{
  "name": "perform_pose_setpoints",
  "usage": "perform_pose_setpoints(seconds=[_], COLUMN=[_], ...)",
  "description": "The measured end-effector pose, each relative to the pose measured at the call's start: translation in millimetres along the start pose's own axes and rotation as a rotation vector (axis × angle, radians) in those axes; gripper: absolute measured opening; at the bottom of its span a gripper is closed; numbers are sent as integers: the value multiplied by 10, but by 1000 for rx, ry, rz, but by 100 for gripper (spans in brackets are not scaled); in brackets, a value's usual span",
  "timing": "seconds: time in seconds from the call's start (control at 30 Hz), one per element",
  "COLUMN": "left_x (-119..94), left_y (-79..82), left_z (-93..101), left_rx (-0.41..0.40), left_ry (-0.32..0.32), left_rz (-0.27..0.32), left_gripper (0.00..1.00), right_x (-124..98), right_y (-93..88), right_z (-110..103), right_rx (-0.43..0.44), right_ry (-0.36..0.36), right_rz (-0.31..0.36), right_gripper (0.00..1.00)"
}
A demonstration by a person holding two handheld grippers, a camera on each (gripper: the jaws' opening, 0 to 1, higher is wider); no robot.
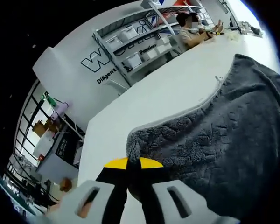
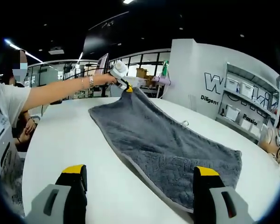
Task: Fold the towel on the table until its edges align and the towel forms a compact rectangular stack.
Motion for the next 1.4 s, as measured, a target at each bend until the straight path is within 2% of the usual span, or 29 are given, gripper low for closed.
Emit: perform_pose_setpoints(seconds=[0.17, 0.33, 0.57, 0.7, 0.87, 1.0, 1.1, 1.17, 1.27, 1.33, 1.4], left_x=[162, 320, 403, 436, 496, 475, 412, 365, 277, 207, 156], left_y=[-130, -280, -451, -504, -525, -513, -499, -487, -460, -467, -465], left_z=[60, 168, 279, 324, 288, 262, 198, 165, 140, 123, 115], left_rx=[-5, 6, 26, 14, 4, -96, -137, -170, -232, -235, -253], left_ry=[7, 5, 17, 24, 41, 23, 31, 28, -10, -8, -10], left_rz=[-2, -45, -70, -52, -22, 44, 81, 111, 177, 178, 197], left_gripper=[8, 8, 12, 13, 18, 27, 32, 40, 51, 57, 68], right_x=[0, -9, -8, -8, -5, -10, -10, -10, -13, -15, -14], right_y=[0, 16, 16, 13, 1, 9, 10, 8, 13, 17, 17], right_z=[-3, -14, -22, -22, -17, -27, -29, -31, -38, -40, -43], right_rx=[0, -5, -6, -5, -2, -5, -7, -8, -9, -9, -9], right_ry=[1, 4, 7, 6, 4, 6, 7, 9, 9, 10, 11], right_rz=[-2, 6, 7, 5, 0, 4, 4, 3, 6, 8, 8], right_gripper=[99, 99, 99, 99, 99, 99, 99, 99, 99, 99, 99])
Point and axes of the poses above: the point that each gripper's makers call its tool centre point, and the gripper's own axes: x roughly forward along the fingers, z roughly to its right, y roughly out of its top, the point moved 9 cm from there along -x, roughly backward along the fingers, and after that the axes turned 4 degrees about -y, right-handed, at the moved point
